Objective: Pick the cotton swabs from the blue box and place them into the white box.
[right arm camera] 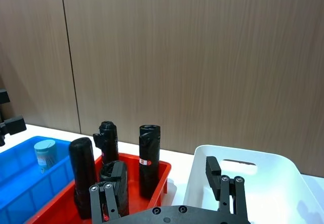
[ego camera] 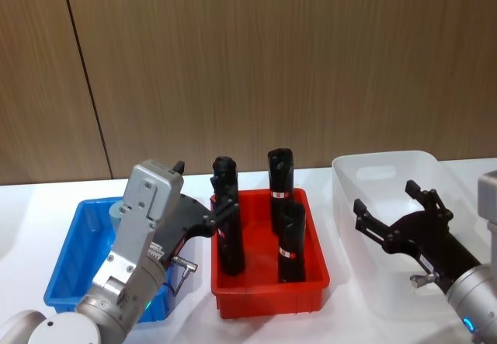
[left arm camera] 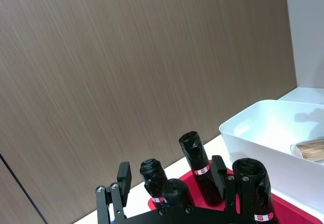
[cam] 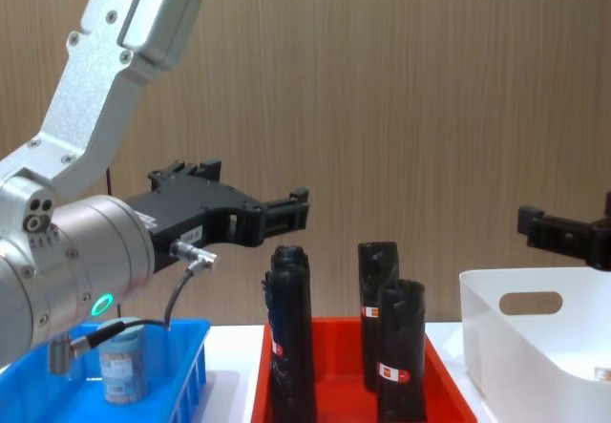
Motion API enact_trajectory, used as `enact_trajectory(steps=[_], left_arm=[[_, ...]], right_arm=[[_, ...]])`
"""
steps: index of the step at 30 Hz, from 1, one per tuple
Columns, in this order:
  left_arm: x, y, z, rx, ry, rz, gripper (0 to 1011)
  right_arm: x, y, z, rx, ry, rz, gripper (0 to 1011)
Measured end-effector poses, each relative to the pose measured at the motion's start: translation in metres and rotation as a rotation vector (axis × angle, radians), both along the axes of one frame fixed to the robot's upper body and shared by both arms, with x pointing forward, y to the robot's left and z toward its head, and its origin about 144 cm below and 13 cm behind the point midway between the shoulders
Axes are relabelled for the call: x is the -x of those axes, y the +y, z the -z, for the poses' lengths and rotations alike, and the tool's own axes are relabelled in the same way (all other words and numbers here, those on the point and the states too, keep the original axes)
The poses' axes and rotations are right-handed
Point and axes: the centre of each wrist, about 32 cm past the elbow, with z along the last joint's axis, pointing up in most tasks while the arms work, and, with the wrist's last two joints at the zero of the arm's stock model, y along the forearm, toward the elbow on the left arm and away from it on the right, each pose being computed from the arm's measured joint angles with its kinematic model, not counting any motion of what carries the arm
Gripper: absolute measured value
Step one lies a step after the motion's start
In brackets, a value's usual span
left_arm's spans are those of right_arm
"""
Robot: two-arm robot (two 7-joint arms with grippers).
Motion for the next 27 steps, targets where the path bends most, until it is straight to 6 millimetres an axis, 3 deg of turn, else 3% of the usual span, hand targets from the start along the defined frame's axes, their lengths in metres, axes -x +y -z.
enact_trajectory(steps=[27], left_arm=[[0.0, 0.0, 0.0, 0.0, 0.001, -0.001, 1004]], right_arm=[[-0.022, 0.012, -0.009, -0.007, 0.129, -0.15, 1002]])
